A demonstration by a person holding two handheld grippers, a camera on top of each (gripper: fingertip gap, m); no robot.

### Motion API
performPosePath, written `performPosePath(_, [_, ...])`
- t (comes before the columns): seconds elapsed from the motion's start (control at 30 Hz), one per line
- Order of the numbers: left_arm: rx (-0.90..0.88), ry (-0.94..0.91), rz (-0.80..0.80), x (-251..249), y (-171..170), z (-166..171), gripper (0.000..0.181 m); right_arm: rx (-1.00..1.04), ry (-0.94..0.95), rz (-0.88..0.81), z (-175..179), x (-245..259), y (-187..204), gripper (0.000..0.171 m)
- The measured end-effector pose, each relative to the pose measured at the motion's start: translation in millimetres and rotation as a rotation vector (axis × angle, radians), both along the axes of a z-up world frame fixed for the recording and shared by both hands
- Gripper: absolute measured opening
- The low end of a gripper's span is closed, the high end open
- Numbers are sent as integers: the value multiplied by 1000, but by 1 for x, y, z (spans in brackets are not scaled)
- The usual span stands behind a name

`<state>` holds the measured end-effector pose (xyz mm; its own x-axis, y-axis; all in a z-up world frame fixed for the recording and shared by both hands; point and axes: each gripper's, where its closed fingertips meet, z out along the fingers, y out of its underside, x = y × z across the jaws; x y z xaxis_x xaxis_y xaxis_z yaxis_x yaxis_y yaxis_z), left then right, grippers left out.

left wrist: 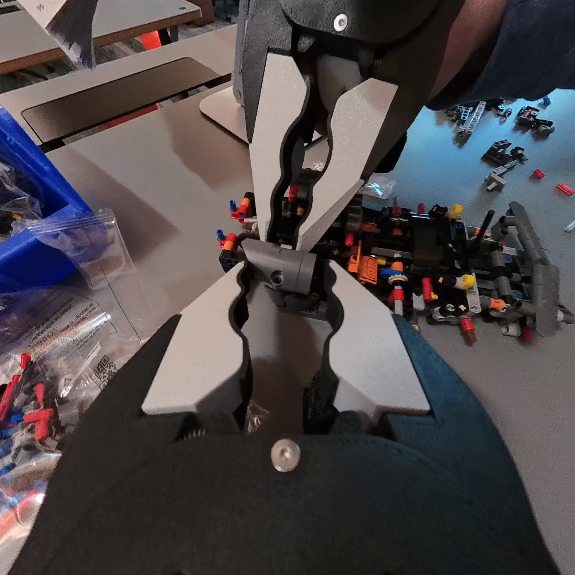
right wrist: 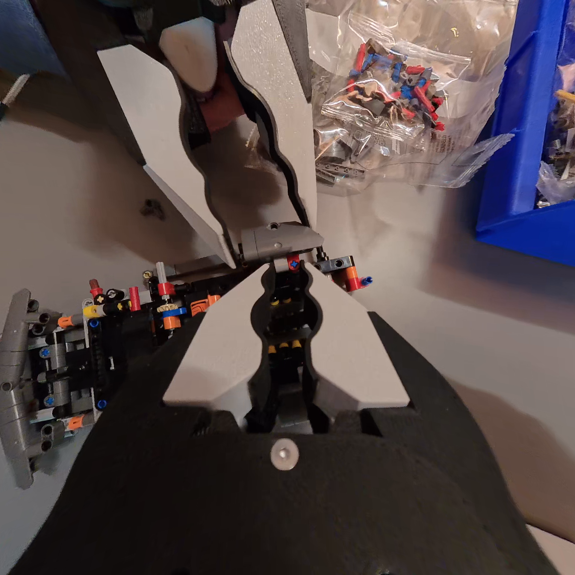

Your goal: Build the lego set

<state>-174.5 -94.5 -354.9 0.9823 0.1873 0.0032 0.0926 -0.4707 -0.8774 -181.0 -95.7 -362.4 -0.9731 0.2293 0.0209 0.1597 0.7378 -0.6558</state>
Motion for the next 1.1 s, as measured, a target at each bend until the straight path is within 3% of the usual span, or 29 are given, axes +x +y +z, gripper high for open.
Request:
performPosePath(0.03, [1, -2, 4, -1, 0, 0, 43, 1, 2, 3, 0, 0, 0, 12])
performPosePath(0.37, [-1, -18, 9, -3, 3, -2, 39, 49, -14, 37, -4, -1, 2, 13])
performPosePath(0.53, [1, -15, 14, -2, 4, -3, 39, 79, -12, 34, -6, -1, 5, 26])
performPosePath(0.73, [2, -14, 18, -1, 4, -3, 39, 103, 27, 71, -3, 1, 3, 13])
performPosePath(1.1, [4, -29, 16, 1, 1, -3, 38, 109, 11, 100, -4, 3, 1, 13])
